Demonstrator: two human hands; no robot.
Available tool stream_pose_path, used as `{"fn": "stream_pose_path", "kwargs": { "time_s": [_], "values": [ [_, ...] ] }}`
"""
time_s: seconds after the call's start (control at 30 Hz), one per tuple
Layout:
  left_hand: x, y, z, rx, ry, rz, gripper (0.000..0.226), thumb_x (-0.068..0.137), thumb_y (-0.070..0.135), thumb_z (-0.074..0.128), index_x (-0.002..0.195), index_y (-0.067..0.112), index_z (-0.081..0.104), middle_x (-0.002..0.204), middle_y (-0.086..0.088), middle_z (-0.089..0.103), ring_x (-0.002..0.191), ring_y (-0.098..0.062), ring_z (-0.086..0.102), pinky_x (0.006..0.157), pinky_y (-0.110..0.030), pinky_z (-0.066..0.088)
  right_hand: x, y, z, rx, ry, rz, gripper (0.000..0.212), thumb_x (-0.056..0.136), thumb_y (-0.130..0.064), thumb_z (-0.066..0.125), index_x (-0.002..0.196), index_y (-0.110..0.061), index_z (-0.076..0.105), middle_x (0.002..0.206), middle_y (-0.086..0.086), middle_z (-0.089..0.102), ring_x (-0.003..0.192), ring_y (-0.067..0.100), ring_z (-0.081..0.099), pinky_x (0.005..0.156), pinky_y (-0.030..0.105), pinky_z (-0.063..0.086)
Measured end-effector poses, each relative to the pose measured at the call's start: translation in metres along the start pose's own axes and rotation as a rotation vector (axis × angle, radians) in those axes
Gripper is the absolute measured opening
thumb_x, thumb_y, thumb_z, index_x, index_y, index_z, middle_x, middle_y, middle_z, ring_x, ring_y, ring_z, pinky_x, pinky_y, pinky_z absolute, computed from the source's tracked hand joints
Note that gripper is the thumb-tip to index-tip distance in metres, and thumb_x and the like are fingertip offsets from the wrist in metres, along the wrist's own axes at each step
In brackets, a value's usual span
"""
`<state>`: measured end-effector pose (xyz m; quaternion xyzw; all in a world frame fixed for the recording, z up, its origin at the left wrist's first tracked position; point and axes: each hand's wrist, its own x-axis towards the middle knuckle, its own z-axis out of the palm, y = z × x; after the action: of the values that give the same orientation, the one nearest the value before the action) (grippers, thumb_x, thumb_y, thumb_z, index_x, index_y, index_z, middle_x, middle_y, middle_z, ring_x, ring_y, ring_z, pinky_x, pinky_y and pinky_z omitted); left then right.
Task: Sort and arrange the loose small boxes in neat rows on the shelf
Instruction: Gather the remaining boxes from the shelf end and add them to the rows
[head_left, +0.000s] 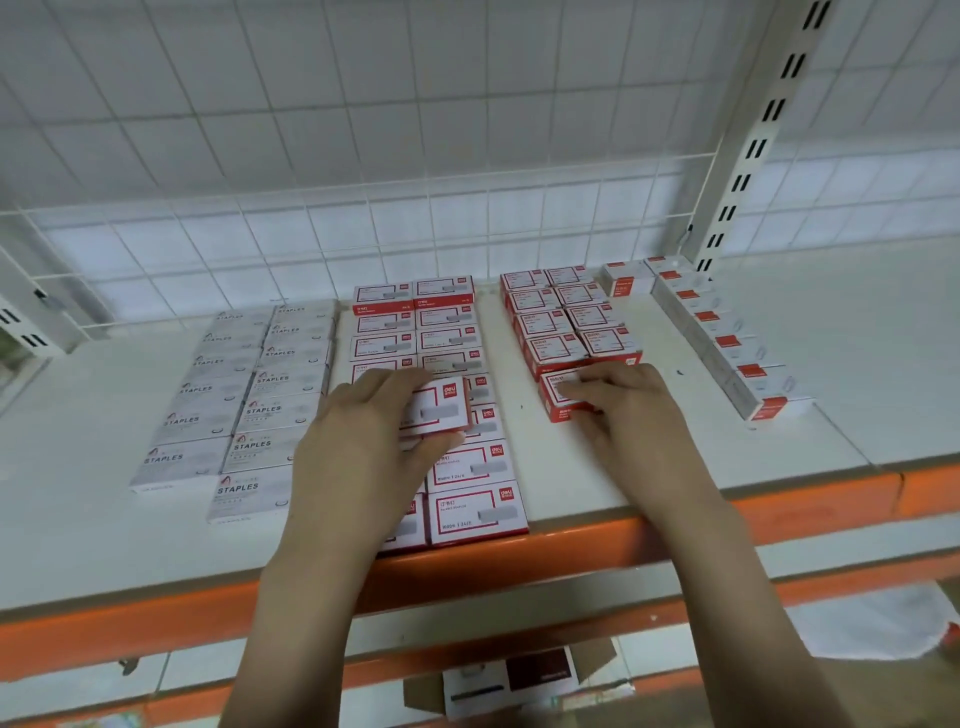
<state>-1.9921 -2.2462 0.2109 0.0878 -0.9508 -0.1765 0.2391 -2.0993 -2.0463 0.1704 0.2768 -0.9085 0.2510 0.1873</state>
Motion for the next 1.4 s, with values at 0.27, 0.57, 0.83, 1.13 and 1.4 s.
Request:
{"fn": "stream_pose_path", "kwargs": {
  "time_s": [0.27, 0.57, 0.83, 1.13, 1.4],
  "values": [
    [-0.007, 0.007, 0.005, 0.06, -0.012, -0.03, 0.048, 0.075, 0.025, 0.073, 0.121, 0.02, 0.059, 0.116, -0.002, 0.061, 0.102, -0.03, 0.056, 0.081, -0.042, 0.049, 0.008, 0.007, 0.005, 0.025, 0.001, -0.034, 0.026, 0.071, 0.001, 0.073, 0.095, -0.01, 0.073, 0.1, 0.012, 0.067, 0.097, 0.038, 0.058, 0.088, 0.042, 0.047],
    [-0.013, 0.011, 0.003, 0.108, 0.022, -0.08, 0.046, 0.078, 0.032, 0.071, 0.122, 0.026, 0.057, 0.119, 0.005, 0.06, 0.104, -0.027, 0.053, 0.074, -0.036, 0.047, 0.013, 0.006, -0.002, 0.019, -0.07, -0.048, 0.029, 0.076, -0.008, 0.07, 0.105, -0.009, 0.069, 0.106, 0.012, 0.064, 0.101, 0.036, 0.054, 0.091, 0.041, 0.044],
    [0.025, -0.023, 0.001, 0.167, -0.09, -0.144, 0.051, 0.082, 0.032, 0.066, 0.13, 0.026, 0.051, 0.125, 0.002, 0.056, 0.111, -0.027, 0.05, 0.083, -0.039, 0.045, 0.03, -0.015, -0.006, 0.051, -0.123, -0.047, 0.031, 0.085, -0.018, 0.062, 0.116, -0.012, 0.062, 0.118, 0.009, 0.06, 0.112, 0.031, 0.049, 0.093, 0.035, 0.037],
    [0.101, -0.067, 0.011, 0.264, -0.304, -0.102, 0.043, 0.086, 0.04, 0.058, 0.125, 0.022, 0.053, 0.118, -0.002, 0.056, 0.111, -0.024, 0.051, 0.086, -0.037, 0.044, 0.047, -0.049, 0.005, 0.095, -0.159, -0.059, 0.03, 0.087, -0.018, 0.06, 0.116, -0.012, 0.062, 0.115, 0.006, 0.06, 0.11, 0.027, 0.048, 0.092, 0.035, 0.037],
    [0.111, -0.081, 0.028, 0.364, -0.302, 0.013, 0.029, 0.091, 0.025, 0.051, 0.118, 0.022, 0.061, 0.122, 0.002, 0.056, 0.111, -0.023, 0.051, 0.091, -0.037, 0.044, 0.056, -0.065, 0.012, 0.03, -0.181, -0.012, 0.034, 0.091, -0.026, 0.054, 0.124, -0.018, 0.056, 0.127, 0.001, 0.054, 0.12, 0.021, 0.042, 0.102, 0.03, 0.03]
  ]
}}
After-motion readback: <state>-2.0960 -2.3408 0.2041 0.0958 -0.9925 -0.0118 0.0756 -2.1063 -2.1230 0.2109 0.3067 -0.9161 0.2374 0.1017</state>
